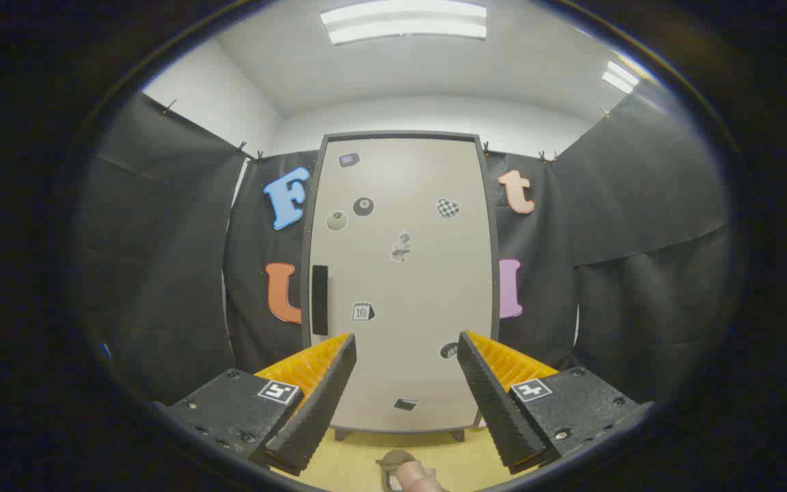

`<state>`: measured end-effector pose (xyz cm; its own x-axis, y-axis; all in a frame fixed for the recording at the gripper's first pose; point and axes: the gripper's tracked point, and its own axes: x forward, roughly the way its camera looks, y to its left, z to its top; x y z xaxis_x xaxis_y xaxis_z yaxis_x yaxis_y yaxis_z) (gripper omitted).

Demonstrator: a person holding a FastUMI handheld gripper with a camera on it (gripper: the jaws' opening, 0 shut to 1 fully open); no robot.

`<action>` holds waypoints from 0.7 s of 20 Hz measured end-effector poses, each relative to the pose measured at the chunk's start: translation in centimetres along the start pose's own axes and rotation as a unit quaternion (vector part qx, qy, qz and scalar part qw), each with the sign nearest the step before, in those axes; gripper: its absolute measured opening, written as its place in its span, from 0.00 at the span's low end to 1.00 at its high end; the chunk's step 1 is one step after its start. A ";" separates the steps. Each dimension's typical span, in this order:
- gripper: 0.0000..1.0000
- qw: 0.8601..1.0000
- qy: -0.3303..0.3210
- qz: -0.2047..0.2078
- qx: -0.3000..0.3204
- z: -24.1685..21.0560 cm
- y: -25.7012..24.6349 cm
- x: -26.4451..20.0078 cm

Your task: Open the shoe cabinet door, grab the shoes and put them into the shoe cabinet, then close the shoe cabinet door.

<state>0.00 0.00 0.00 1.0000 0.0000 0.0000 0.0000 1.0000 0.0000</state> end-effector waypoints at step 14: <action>0.98 1.000 0.009 -0.004 0.003 -1.1 0.2 2.1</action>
<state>2.08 0.16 -1.08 0.9998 -0.0079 -0.0185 0.0081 0.9999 0.0068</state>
